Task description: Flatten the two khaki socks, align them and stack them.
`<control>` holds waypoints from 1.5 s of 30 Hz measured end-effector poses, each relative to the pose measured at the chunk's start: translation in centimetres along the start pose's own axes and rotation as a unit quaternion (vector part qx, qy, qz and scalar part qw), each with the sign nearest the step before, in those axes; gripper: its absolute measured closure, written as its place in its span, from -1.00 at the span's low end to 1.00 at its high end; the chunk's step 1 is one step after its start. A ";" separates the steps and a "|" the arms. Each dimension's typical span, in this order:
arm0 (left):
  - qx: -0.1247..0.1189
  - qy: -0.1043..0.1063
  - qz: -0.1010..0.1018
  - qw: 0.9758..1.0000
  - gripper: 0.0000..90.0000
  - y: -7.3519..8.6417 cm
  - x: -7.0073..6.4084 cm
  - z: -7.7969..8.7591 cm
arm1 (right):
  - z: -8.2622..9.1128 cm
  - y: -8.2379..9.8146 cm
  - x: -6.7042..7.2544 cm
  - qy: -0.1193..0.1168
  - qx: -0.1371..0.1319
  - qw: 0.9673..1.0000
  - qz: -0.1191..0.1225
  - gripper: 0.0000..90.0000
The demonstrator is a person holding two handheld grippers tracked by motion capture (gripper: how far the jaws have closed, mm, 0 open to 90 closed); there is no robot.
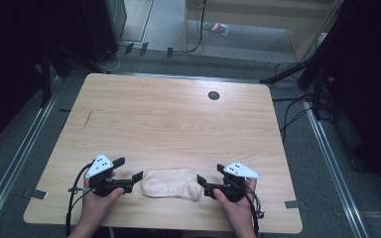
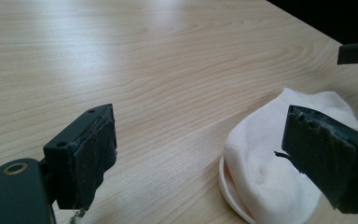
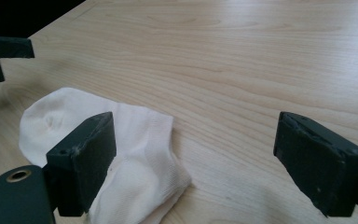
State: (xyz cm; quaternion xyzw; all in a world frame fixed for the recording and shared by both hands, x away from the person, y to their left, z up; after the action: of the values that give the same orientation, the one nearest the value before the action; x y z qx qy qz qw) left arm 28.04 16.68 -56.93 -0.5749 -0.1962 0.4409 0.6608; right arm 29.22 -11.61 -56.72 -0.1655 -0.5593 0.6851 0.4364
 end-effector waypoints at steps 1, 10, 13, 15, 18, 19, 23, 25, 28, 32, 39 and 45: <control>-0.001 0.003 0.000 1.000 -0.75 0.0 0.0 0.1 | 0.1 -0.1 -0.1 0.002 -0.002 1.000 0.002 -0.71; 0.002 -0.006 -0.005 1.000 -0.76 0.1 0.9 0.5 | 0.7 -0.5 -1.5 0.019 -0.011 1.000 -0.002 -0.71; -0.003 -0.012 0.001 1.000 -0.76 -0.1 1.5 0.8 | 0.9 -0.6 -2.1 0.026 -0.013 1.000 0.001 -0.71; -0.005 -0.020 0.002 1.000 -0.76 -0.2 2.1 1.1 | 1.1 -0.7 -2.5 0.032 -0.013 0.999 -0.002 -0.71; -0.006 -0.028 0.004 1.000 -0.76 -0.2 2.9 1.5 | 1.5 -0.9 -3.3 0.039 -0.018 0.999 -0.004 -0.71; -0.010 -0.031 0.008 0.999 -0.76 -0.3 3.3 1.6 | 1.6 -1.0 -3.5 0.041 -0.019 0.999 -0.003 -0.71; -0.015 -0.047 0.017 0.999 -0.76 -0.5 4.6 2.3 | 2.2 -1.2 -4.6 0.054 -0.024 0.998 -0.006 -0.71; -0.017 -0.055 0.018 0.998 -0.76 -0.5 5.4 2.6 | 2.4 -1.3 -5.1 0.060 -0.026 0.998 -0.008 -0.71; -0.011 -0.071 0.014 0.997 -0.76 -0.4 6.4 3.0 | 2.8 -1.4 -5.9 0.065 -0.029 0.997 -0.011 -0.71; -0.010 -0.086 0.009 0.996 -0.76 -0.4 7.6 3.6 | 3.3 -1.6 -7.0 0.074 -0.032 0.997 -0.013 -0.71; -0.014 -0.108 0.029 0.994 -0.76 -0.4 10.0 4.8 | 4.4 -1.8 -9.3 0.097 -0.041 0.994 -0.022 -0.71; -0.010 -0.143 0.022 0.989 -0.76 -0.1 12.9 6.3 | 5.6 -1.9 -11.5 0.114 -0.052 0.991 -0.038 -0.70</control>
State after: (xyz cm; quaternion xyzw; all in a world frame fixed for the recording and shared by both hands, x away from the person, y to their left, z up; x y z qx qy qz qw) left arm 30.10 30.80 -58.32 -0.5164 -0.2801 0.5316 0.6102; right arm 32.48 -24.08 -56.20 -0.2430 -0.5467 0.6147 0.5141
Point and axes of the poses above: each handheld gripper's, and its own axes: z roughly backward along the jaws, y roughly out of its underside, x roughly to its left, the point moved 8 cm from there along -z, roughly forward along the jaws, and after that the axes turned 11 degrees about -x, right-handed, at the moved point
